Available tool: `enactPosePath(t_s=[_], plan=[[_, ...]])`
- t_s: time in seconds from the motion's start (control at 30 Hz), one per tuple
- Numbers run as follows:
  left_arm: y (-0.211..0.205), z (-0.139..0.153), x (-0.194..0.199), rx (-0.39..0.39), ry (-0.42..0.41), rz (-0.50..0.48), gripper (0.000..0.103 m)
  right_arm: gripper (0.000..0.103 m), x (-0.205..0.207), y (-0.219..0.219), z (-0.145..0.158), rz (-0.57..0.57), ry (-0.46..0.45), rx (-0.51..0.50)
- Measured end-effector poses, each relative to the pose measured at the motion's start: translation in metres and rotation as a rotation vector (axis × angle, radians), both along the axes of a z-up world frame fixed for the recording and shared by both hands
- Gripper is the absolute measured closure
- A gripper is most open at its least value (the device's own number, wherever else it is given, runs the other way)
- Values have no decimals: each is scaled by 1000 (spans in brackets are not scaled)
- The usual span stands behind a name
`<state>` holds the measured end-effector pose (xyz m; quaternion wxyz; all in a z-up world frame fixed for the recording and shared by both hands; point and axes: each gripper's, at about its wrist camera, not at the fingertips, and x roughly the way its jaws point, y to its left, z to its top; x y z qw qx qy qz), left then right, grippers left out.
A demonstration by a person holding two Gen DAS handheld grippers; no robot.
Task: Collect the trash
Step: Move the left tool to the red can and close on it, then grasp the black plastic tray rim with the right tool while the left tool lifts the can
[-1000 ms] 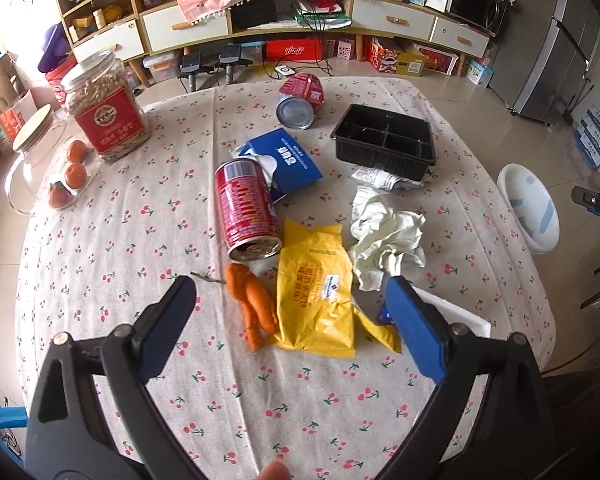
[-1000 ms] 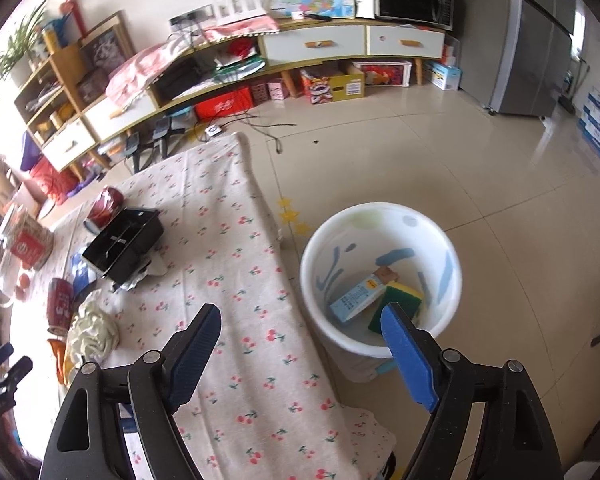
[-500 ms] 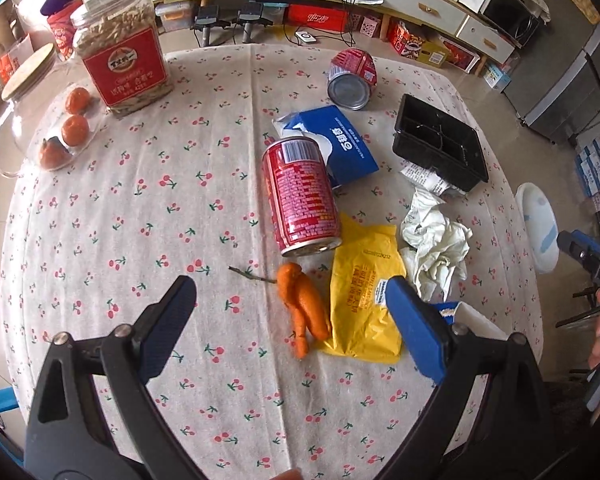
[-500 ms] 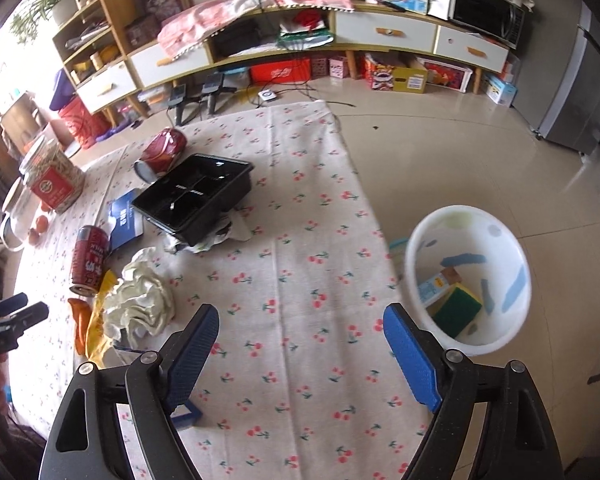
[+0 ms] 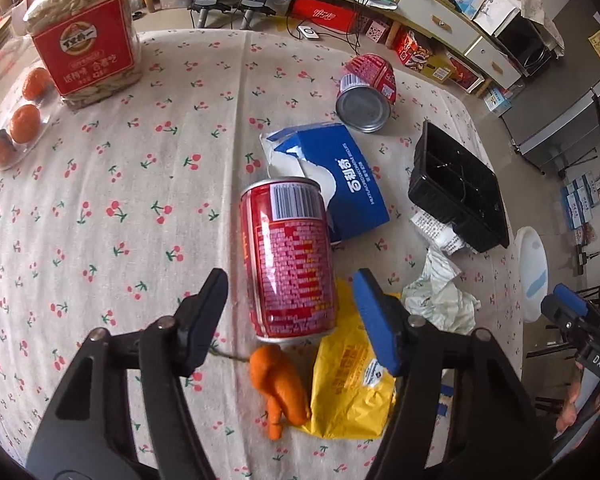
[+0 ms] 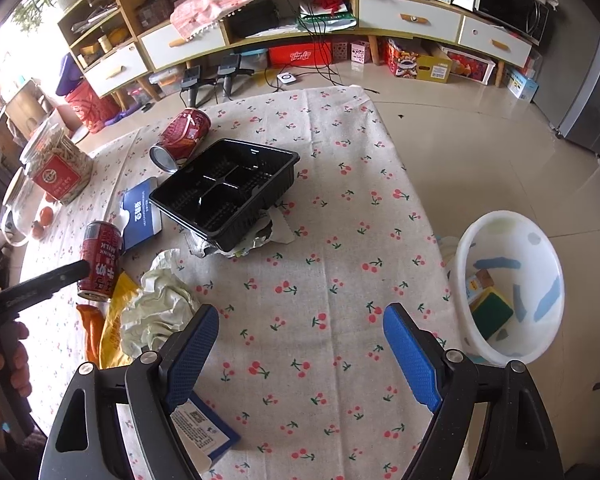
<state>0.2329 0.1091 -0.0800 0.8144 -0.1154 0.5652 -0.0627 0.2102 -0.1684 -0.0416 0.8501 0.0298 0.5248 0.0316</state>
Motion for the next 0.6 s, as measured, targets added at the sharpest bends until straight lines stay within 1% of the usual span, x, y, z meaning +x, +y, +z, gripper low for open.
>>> enactPosePath(t_s=[0.1,0.17,0.23,0.4,0.6], plan=[[0,-9,7,-25,14,15,46,17,4,2,-1,-10,3,6],[1,-13,8,-39,18,27,48,17,7,4,0,-17,2,14],[2,-11,7,-42,4,30,48,17,11,8,0,-24,-1,27],[7,0,-5,-15,-23,37,48,17,22,16,-7,-51,16,68],[27,11,-19,-36,-54,67,49,17,36,25,-11,-73,22,96]])
